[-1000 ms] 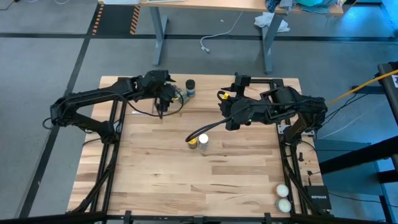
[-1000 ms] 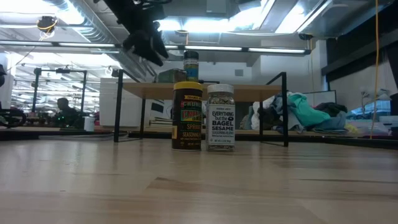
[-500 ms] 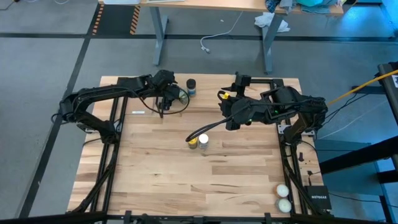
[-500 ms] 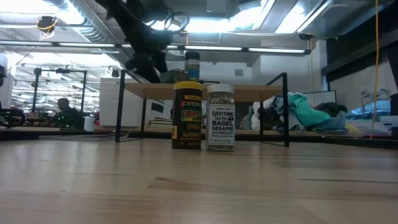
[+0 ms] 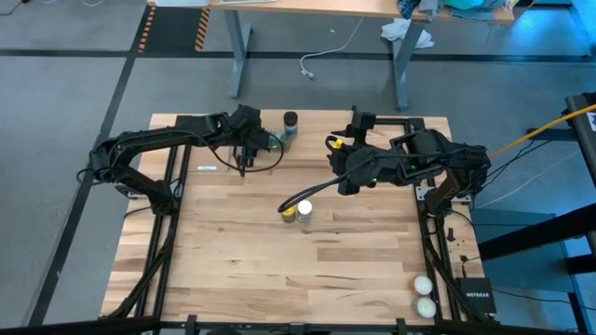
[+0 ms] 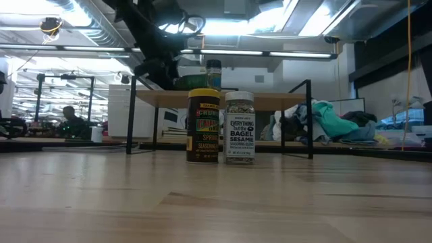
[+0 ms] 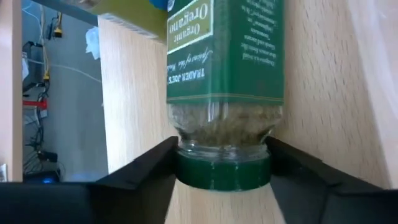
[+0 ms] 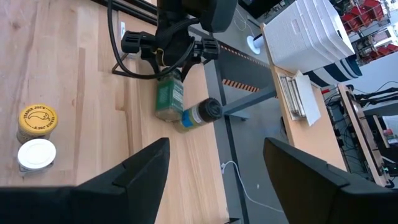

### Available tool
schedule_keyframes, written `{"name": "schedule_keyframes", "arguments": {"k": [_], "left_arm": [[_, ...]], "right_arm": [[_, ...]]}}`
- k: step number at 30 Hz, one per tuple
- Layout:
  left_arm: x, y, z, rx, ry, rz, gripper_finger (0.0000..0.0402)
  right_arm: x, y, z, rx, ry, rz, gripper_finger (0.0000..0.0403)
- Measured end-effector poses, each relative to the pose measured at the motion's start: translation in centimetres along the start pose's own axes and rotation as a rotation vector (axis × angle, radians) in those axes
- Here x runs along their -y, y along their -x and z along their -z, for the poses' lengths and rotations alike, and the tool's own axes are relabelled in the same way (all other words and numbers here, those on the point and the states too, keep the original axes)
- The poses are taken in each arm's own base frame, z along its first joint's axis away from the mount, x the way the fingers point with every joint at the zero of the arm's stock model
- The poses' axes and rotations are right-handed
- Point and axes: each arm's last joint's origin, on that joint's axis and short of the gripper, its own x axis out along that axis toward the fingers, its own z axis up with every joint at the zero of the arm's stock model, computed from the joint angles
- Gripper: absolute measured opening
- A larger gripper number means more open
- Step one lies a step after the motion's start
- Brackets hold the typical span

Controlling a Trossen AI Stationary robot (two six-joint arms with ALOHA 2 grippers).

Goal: Shelf spices
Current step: Remove the green seasoning bottle from the shelf

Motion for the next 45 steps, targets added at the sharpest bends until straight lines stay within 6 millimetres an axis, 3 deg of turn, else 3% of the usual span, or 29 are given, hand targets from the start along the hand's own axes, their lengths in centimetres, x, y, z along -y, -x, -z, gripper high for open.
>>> {"name": "schedule_keyframes", "arguments": {"k": [2, 15, 26, 36, 42, 45], "left_arm": [[0.1, 0.0, -0.1, 0.001, 0.0, 0.0, 0.0193], [0.5, 0.9, -0.3, -0.004, 0.026, -0.025, 0.0193], [1.9, 7.9, -1.4, -0.08, 0.005, -0.009, 0.0193], [6.4, 15.0, -2.8, -0.254, 0.041, 0.22, 0.0193], [10.2, 15.7, -4.4, -0.313, 0.204, 0.531, 0.0193], [12.0, 15.2, -5.4, -0.377, 0.233, 0.596, 0.0193]], "right_arm": [[0.0, 0.0, 0.0, 0.0, 0.0, 0.0, 0.0264], [0.0, 0.0, 0.0, 0.0, -0.004, 0.0, 0.0264], [0.0, 0.0, -0.1, 0.006, -0.01, 0.001, 0.0264], [0.0, 0.0, -0.1, 0.01, -0.011, 0.002, 0.0264], [0.1, 0.0, -0.5, 0.04, -0.027, 0.005, 0.0264], [0.0, 0.0, -0.6, 0.048, -0.03, -0.014, 0.0264]]}}
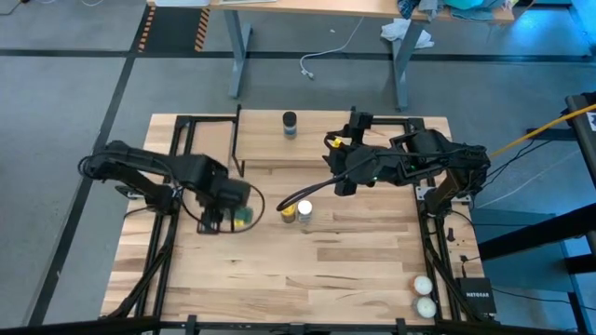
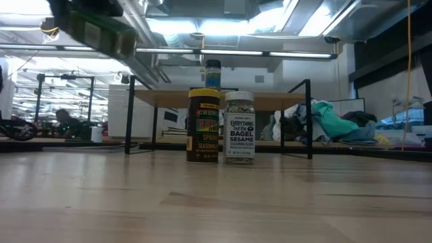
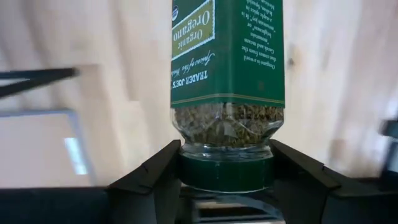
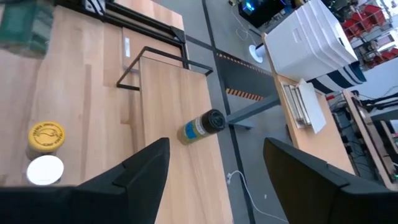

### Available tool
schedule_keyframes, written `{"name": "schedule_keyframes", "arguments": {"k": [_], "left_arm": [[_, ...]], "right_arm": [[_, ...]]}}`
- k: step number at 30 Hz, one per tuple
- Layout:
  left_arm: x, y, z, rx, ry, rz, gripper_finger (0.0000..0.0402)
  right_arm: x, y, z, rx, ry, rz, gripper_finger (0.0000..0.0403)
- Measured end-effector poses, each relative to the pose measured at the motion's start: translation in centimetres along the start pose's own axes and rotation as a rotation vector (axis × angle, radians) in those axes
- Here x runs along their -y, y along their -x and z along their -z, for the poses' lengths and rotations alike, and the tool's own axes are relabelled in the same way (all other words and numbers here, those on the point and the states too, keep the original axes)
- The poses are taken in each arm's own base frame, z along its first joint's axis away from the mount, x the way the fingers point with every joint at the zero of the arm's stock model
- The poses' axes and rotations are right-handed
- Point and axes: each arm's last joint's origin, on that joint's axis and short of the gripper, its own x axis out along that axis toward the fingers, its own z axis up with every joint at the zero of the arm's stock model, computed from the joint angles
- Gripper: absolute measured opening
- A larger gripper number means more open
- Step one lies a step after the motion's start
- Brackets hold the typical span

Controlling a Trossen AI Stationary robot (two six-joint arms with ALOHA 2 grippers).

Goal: Shelf spices
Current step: Remove the green seasoning bottle from the shelf

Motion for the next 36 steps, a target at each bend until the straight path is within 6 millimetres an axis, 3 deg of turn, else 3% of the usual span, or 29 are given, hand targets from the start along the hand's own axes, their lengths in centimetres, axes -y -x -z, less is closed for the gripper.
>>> {"name": "schedule_keyframes", "arguments": {"k": [4, 9, 16, 29, 36], "left_arm": [[1.4, -2.6, -1.0, -0.126, 0.061, 0.049, 0.0193], [2.2, -7.4, -1.4, -0.371, 0.163, 0.118, 0.0193], [2.6, -13.2, 0.3, -0.708, 0.301, 0.25, 0.0193], [2.6, -14.0, 1.2, -0.771, 0.311, 0.329, 0.0206], [2.2, -13.9, 1.0, -0.811, 0.481, 0.362, 0.0208]], "right_arm": [[0.0, 0.0, 0.0, 0.003, -0.004, -0.008, 0.0264], [-0.1, 0.0, 0.0, 0.007, 0.0, -0.031, 0.0264], [-0.2, 0.0, -0.1, 0.014, 0.023, -0.059, 0.0264], [-0.2, 0.0, -0.1, 0.021, 0.047, -0.081, 0.0264], [-0.2, 0.0, -0.1, 0.026, 0.068, -0.08, 0.0264]]}}
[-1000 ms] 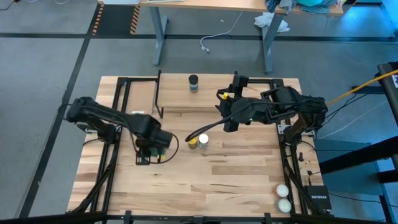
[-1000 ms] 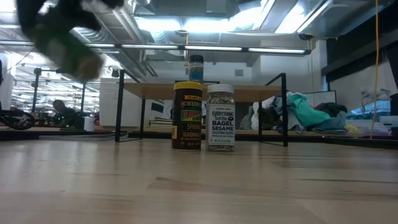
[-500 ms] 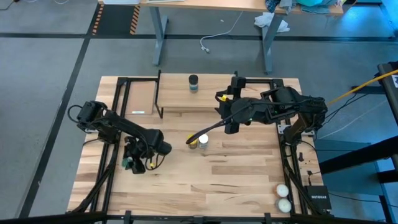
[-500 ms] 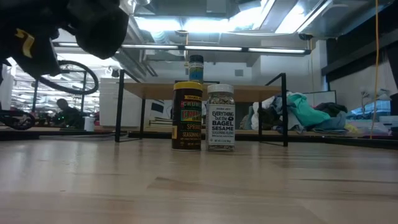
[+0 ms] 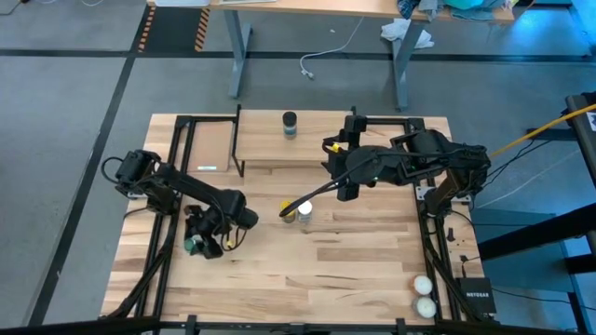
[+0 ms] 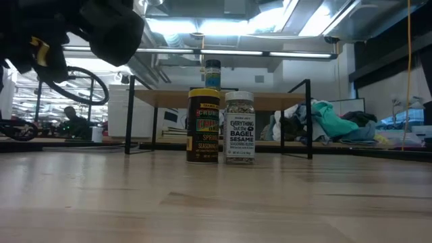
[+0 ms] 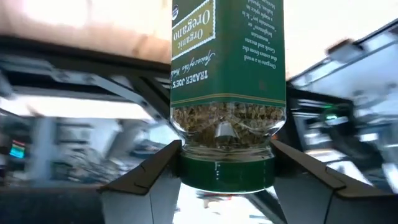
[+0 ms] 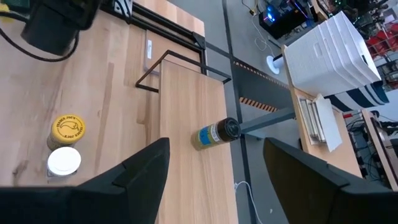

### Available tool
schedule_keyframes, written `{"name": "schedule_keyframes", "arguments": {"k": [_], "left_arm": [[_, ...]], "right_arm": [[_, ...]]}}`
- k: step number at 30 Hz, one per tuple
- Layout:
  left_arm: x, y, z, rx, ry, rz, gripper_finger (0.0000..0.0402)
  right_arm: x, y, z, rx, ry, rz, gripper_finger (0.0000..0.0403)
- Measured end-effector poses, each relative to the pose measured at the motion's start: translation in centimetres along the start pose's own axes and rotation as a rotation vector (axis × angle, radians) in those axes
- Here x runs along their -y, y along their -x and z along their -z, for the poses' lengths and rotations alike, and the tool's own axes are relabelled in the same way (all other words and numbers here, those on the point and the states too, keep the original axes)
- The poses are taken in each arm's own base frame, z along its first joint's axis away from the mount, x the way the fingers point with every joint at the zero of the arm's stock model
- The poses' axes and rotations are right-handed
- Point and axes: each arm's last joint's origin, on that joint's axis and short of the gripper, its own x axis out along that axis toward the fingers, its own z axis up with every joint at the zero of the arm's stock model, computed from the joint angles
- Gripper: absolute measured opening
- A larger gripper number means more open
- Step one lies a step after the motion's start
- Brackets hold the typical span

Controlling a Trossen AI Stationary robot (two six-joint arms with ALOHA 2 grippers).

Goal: Shelf spices
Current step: Remove the green seasoning bottle from the shelf

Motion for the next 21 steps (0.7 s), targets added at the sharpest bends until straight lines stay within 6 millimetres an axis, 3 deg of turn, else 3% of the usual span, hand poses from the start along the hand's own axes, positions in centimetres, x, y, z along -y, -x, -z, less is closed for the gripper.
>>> {"name": "schedule_keyframes", "arguments": {"k": [5, 12, 21], "left_arm": [[-0.4, 0.1, -0.2, -0.016, 0.08, 0.03, 0.0204], [-2.4, -2.2, -0.6, -0.122, 0.205, 0.029, 0.0204], [-3.2, -3.1, -0.6, -0.148, 0.14, 0.002, 0.0205]], "right_arm": [[0.0, 0.0, 0.0, 0.001, 0.0, 0.0, 0.0264], [0.0, 0.0, 0.0, -0.001, 0.006, -0.001, 0.0264], [0.0, 0.0, 0.0, -0.001, 0.018, -0.001, 0.0264]]}}
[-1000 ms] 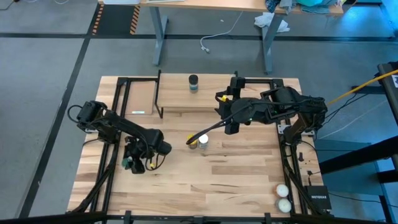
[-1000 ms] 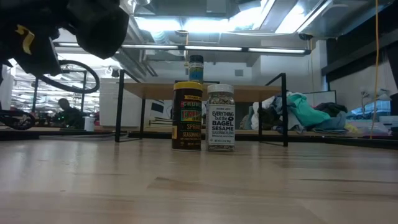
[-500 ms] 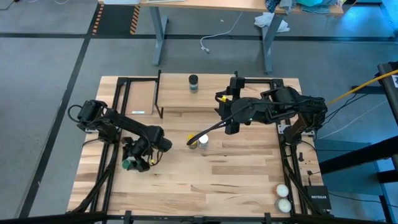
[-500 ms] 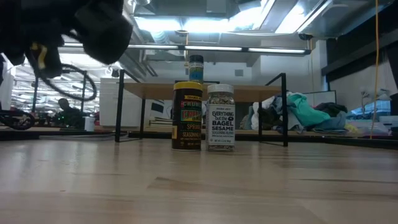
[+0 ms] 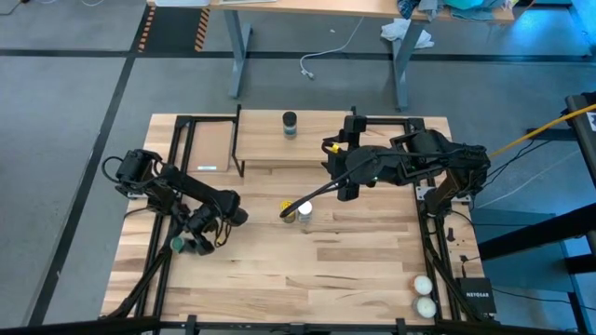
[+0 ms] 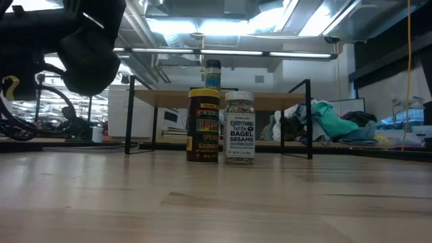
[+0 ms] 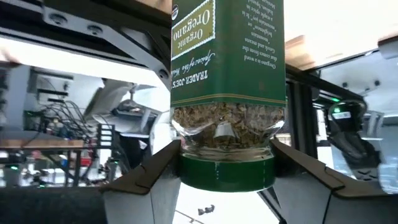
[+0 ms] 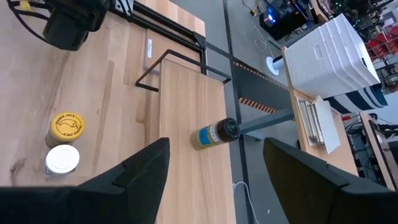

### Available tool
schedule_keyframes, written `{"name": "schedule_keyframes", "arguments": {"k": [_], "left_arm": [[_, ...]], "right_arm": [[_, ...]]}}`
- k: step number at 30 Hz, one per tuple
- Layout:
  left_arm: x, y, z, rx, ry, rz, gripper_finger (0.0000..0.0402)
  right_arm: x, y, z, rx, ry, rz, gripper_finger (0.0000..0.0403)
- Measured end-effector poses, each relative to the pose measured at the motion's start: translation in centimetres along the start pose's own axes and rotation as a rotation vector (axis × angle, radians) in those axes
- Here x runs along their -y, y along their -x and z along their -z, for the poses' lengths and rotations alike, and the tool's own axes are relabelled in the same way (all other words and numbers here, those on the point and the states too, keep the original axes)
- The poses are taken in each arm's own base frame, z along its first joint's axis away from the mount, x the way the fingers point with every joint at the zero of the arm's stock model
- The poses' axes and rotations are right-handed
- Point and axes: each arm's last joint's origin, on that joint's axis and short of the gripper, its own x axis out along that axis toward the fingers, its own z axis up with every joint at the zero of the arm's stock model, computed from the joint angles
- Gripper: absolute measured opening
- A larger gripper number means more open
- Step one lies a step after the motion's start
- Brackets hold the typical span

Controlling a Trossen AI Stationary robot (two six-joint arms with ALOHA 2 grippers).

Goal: Shelf spices
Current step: Remove the green seasoning bottle from the shelf

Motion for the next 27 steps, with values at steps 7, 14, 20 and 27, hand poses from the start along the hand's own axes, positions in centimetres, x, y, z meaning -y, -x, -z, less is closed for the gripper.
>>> {"name": "schedule_keyframes", "arguments": {"k": [7, 14, 20, 27], "left_arm": [[-0.1, 0.0, -0.1, 0.024, -0.008, -0.044, 0.0212], [-0.2, 0.0, -0.1, 0.045, -0.008, -0.088, 0.0253], [-0.1, 0.0, -0.1, 0.05, -0.022, -0.099, 0.0267], [1.8, 2.2, 0.8, 0.194, -0.128, -0.158, 0.0268]], "right_arm": [[0.0, 0.0, 0.0, 0.001, 0.006, 0.0, 0.0264], [0.0, 0.0, 0.0, 0.001, 0.013, 0.0, 0.0264], [0.0, 0.0, 0.0, 0.002, 0.018, 0.0, 0.0264], [0.0, 0.0, -0.1, 0.007, 0.031, 0.002, 0.0264]]}}
